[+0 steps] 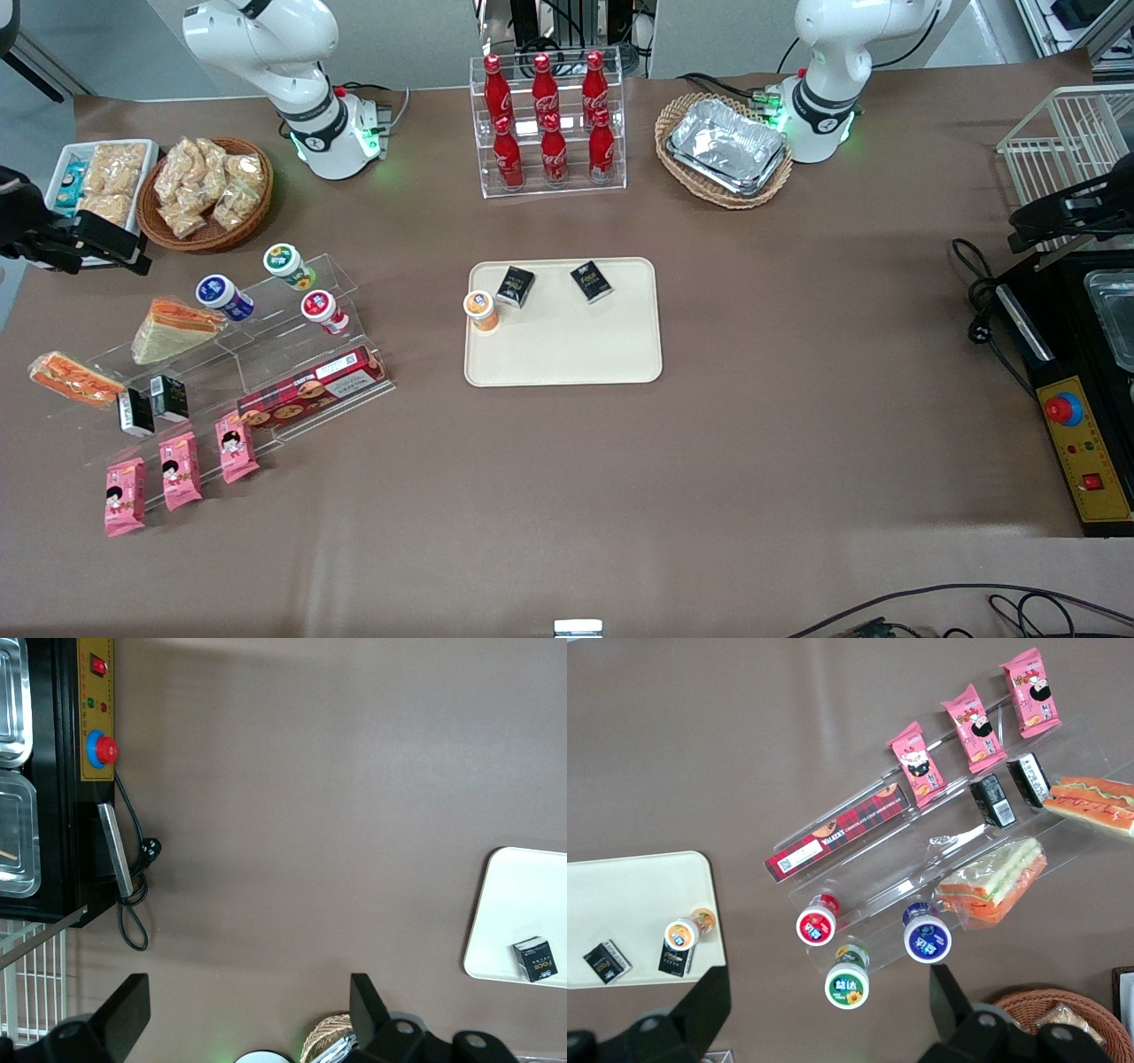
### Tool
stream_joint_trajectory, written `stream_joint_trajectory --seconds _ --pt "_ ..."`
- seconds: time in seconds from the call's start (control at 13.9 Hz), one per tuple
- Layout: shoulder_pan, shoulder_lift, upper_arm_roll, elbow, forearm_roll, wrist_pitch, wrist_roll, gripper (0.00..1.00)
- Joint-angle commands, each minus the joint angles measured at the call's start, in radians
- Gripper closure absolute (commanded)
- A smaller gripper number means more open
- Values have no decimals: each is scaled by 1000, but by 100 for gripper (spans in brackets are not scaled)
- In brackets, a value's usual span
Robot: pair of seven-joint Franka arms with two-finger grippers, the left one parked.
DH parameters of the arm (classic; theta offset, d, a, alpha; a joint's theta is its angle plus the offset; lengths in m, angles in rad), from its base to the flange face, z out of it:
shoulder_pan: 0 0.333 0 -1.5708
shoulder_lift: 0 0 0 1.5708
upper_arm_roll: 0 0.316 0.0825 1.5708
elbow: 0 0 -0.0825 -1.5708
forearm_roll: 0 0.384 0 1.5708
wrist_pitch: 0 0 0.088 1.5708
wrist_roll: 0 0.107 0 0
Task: Place sandwich on tray
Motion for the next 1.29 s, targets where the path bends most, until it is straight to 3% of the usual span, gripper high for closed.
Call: stream_joint_trajectory --seconds 0.0,0.65,1.22 --pt "-15 -1 5 -2 11 -2 -2 0" --pt "-26 1 2 -2 -11 -13 -10 0" --pt "-113 -1 -66 -1 -34 -16 -457 0"
